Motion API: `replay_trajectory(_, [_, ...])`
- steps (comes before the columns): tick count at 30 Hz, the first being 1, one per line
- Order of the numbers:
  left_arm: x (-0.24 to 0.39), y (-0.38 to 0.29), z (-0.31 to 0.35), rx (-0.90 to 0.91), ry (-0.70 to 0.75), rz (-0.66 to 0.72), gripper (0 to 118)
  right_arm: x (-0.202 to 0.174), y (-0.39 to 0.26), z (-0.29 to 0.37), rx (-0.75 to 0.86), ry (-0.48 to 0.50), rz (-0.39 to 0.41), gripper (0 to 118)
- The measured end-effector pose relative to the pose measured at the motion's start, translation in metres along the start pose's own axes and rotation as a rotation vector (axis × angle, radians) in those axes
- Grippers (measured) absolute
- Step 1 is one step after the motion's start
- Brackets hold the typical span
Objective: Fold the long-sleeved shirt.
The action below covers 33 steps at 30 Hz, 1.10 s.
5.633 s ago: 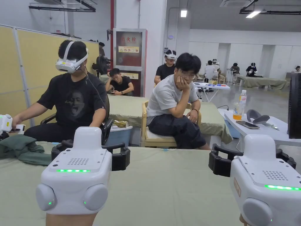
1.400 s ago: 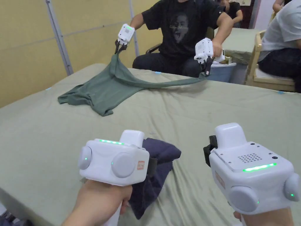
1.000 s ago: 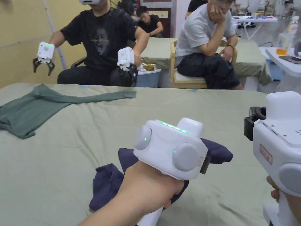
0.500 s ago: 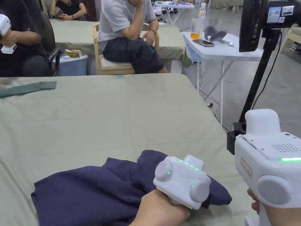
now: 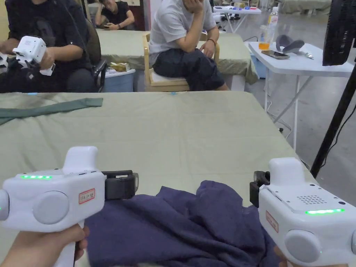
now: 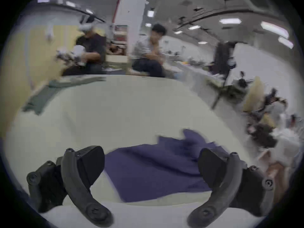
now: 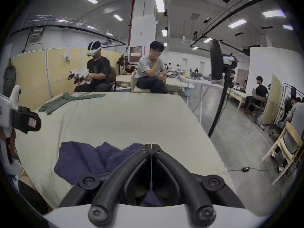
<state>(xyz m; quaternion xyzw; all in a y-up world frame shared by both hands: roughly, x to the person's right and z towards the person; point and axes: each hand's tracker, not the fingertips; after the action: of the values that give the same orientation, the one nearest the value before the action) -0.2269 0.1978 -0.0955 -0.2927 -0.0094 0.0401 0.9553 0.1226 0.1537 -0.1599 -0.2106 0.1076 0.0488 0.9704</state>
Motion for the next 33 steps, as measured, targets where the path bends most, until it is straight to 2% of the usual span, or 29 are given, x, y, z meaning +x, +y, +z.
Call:
replay_trajectory(1, [-0.012, -0.009, -0.002, -0.039, 0.023, -0.040, 107, -0.008, -0.004, -0.003, -0.007, 0.010, 0.006, 11])
replay_trajectory(2, [-0.024, -0.023, -0.003, -0.041, -0.032, -0.059, 65, -0.016, -0.007, -0.006, -0.014, 0.023, 0.013, 11])
replay_trajectory(3, [-0.032, -0.032, -0.008, -0.085, -0.017, -0.050, 3, -0.024, -0.011, -0.006, -0.020, 0.038, 0.017, 11])
replay_trajectory(4, [-0.031, -0.045, -0.013, -0.108, 0.085, -0.031, 4, -0.031, -0.015, -0.008, -0.035, 0.055, 0.018, 11])
replay_trajectory(5, [-0.034, -0.046, -0.001, -0.185, 0.128, 0.019, 4, -0.038, -0.018, -0.008, -0.052, 0.074, 0.011, 11])
replay_trajectory(7, [-0.047, -0.061, -0.016, -0.223, 0.052, 0.070, 5, -0.047, -0.024, -0.008, -0.068, 0.104, 0.014, 11])
replay_trajectory(8, [-0.051, -0.070, -0.036, -0.248, 0.048, 0.091, 16, -0.050, -0.025, -0.008, -0.075, 0.108, 0.025, 11])
replay_trajectory(9, [-0.051, -0.074, -0.039, -0.274, 0.040, 0.097, 54, -0.052, -0.026, -0.007, -0.081, 0.108, 0.037, 11])
replay_trajectory(10, [-0.052, -0.081, -0.043, -0.310, -0.003, 0.099, 114, -0.052, -0.027, -0.005, -0.090, 0.100, 0.050, 11])
replay_trajectory(11, [-0.052, -0.087, -0.049, -0.358, -0.031, 0.072, 118, -0.049, -0.029, -0.003, -0.094, 0.097, 0.053, 11])
replay_trajectory(12, [-0.049, -0.090, -0.048, -0.406, -0.010, 0.020, 118, -0.046, -0.030, 0.000, -0.097, 0.097, 0.054, 11])
replay_trajectory(13, [-0.044, -0.094, -0.053, -0.338, -0.039, -0.060, 118, -0.042, -0.031, 0.003, -0.099, 0.095, 0.055, 11])
replay_trajectory(15, [-0.034, -0.099, -0.063, -0.374, 0.038, -0.100, 118, -0.032, -0.035, 0.005, -0.113, 0.070, 0.053, 11])
replay_trajectory(19, [-0.009, -0.114, -0.096, -0.421, 0.014, -0.097, 116, -0.010, -0.049, 0.013, -0.169, 0.035, 0.032, 11])
replay_trajectory(21, [-0.004, -0.118, -0.109, -0.455, 0.011, -0.117, 107, 0.007, -0.060, 0.024, -0.162, 0.061, -0.012, 12])
replay_trajectory(22, [-0.006, -0.119, -0.112, -0.471, -0.070, -0.042, 59, 0.013, -0.064, 0.029, -0.166, 0.052, -0.019, 16])
replay_trajectory(23, [-0.005, -0.119, -0.112, -0.476, -0.106, -0.021, 14, 0.022, -0.068, 0.030, -0.179, 0.062, -0.032, 27])
replay_trajectory(26, [0.011, -0.109, -0.105, -0.440, -0.035, -0.244, 14, 0.042, -0.078, 0.043, -0.223, 0.092, -0.068, 101])
replay_trajectory(27, [0.009, -0.106, -0.101, -0.422, -0.040, -0.206, 14, 0.048, -0.081, 0.041, -0.280, 0.097, -0.061, 118])
replay_trajectory(30, [-0.004, -0.086, -0.077, -0.244, -0.033, -0.061, 14, 0.042, -0.092, 0.044, -0.360, 0.104, -0.049, 118])
replay_trajectory(32, [-0.015, -0.076, -0.062, -0.158, -0.129, 0.023, 14, 0.027, -0.106, 0.033, -0.430, 0.079, -0.058, 118])
replay_trajectory(33, [-0.013, -0.071, -0.063, -0.164, -0.114, 0.016, 14, 0.020, -0.114, 0.025, -0.454, 0.083, -0.056, 118])
